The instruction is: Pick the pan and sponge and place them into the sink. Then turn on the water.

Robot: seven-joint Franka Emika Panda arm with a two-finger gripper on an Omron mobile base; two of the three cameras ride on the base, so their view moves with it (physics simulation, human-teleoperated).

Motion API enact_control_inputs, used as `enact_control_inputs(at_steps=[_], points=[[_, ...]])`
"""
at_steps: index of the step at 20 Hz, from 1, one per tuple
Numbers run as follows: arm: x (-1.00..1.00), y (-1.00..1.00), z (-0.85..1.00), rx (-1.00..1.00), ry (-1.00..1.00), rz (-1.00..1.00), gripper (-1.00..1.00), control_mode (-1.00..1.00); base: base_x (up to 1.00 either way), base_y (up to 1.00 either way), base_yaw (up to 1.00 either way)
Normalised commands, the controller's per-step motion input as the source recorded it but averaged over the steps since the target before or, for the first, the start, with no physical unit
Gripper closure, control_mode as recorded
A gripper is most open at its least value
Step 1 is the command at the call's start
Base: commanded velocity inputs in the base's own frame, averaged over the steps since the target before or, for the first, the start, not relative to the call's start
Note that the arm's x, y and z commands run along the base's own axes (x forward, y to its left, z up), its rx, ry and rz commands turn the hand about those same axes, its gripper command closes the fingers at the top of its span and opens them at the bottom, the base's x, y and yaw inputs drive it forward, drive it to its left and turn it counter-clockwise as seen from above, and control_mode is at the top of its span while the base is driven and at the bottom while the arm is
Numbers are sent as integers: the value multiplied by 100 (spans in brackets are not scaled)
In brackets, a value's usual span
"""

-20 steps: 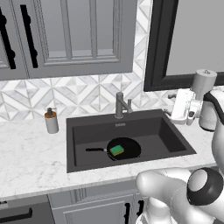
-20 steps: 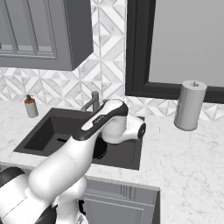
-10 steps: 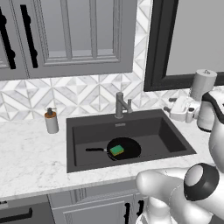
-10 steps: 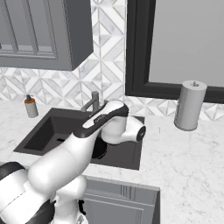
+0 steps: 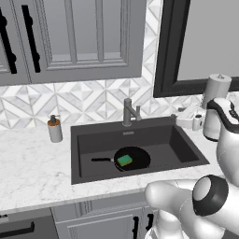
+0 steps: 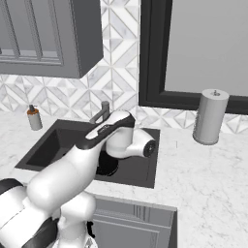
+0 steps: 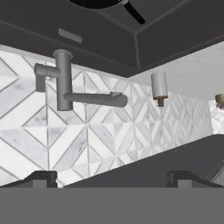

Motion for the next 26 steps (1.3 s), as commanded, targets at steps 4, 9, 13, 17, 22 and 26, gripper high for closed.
enact_control_inputs(at_steps=[4, 9, 13, 17, 22, 26], points=[[35, -4, -27, 0, 0, 0, -100, -100, 0, 0, 0], [36, -3, -29, 0, 1, 0, -100, -100, 0, 0, 0], [38, 0, -30, 0, 2, 0, -100, -100, 0, 0, 0], [42, 0, -22, 0, 0, 0, -100, -100, 0, 0, 0], [53, 0, -24, 0, 3, 0, -100, -100, 0, 0, 0], [61, 0, -27, 0, 5, 0, -100, -100, 0, 0, 0]])
